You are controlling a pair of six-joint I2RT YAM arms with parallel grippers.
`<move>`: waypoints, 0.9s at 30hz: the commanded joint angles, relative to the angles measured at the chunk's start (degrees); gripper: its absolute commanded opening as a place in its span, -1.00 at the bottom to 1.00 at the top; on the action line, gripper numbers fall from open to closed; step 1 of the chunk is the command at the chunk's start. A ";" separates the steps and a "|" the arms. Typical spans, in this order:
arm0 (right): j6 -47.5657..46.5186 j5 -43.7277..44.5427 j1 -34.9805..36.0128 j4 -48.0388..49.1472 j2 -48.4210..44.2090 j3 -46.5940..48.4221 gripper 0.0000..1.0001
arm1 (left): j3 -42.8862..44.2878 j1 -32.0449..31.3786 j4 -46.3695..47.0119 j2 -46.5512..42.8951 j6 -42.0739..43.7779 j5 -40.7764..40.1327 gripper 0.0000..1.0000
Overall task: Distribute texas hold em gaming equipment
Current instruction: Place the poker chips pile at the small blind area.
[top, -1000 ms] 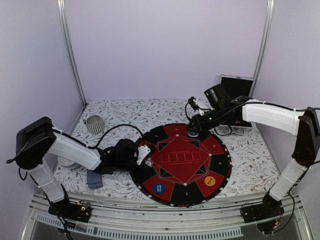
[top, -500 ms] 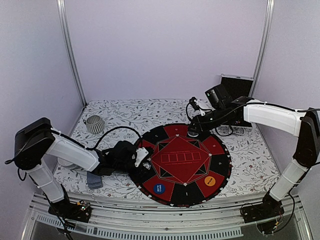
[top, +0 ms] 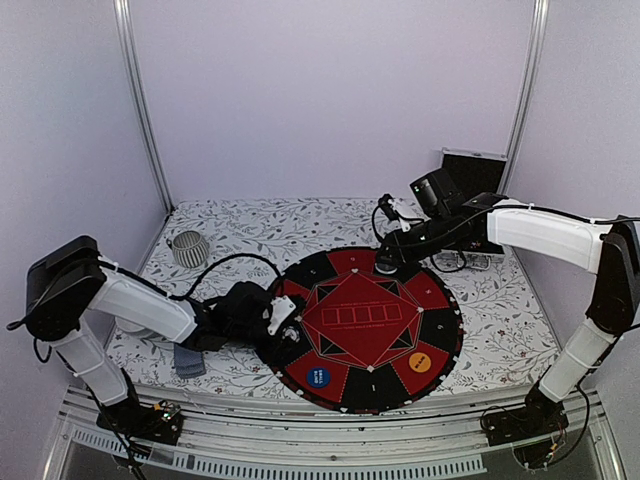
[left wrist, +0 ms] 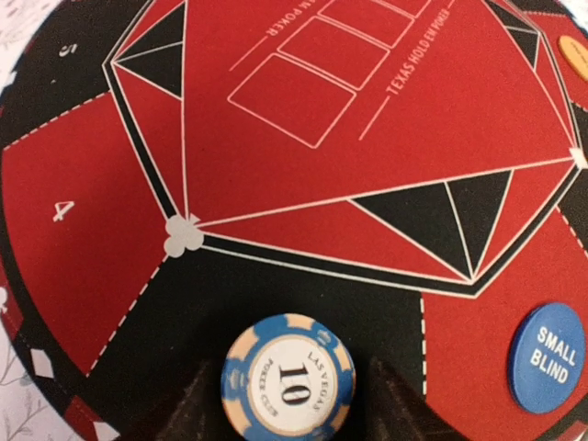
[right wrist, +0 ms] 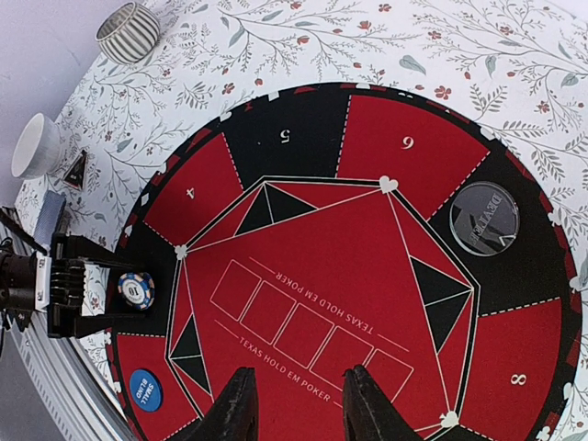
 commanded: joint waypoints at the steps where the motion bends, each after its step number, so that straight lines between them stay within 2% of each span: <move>1: -0.30 -0.10 0.22 0.32 -1.42 0.17 -0.32 | -0.38 0.58 -4.07 -1.89 -0.01 0.66 0.25; 8: -0.35 -0.12 0.23 0.32 -1.43 0.29 -0.31 | 1.66 0.86 -5.85 -5.46 0.27 1.46 0.52; 17: -1.44 -1.37 -0.13 0.96 -3.23 0.22 -0.27 | 9.50 4.55 -9.95 -3.14 -2.14 3.11 0.52; 20: -2.88 2.92 -2.17 1.14 -5.97 1.67 -0.23 | 10.95 5.16 -10.34 -5.95 -1.70 3.56 0.56; 21: -3.32 5.68 -3.23 1.11 -6.97 2.37 -0.16 | 11.45 5.34 -10.73 -7.19 -1.46 3.21 0.61; 23: -4.65 13.48 -4.71 2.01 -8.92 3.13 0.14 | 12.77 6.15 -12.36 -9.46 -1.51 2.01 0.75; 24: -5.70 19.01 -5.00 3.51 -9.91 2.71 0.39 | 13.58 6.91 -13.44 -10.51 -1.83 1.27 0.82; 25: -7.83 24.97 -5.13 6.05 -10.80 1.78 0.92 | 14.39 7.85 -14.62 -11.45 -2.34 0.59 0.87; 27: -12.44 33.71 -5.71 11.89 -11.91 -0.41 0.98 | 16.23 10.96 -17.36 -12.69 -3.31 -0.21 0.90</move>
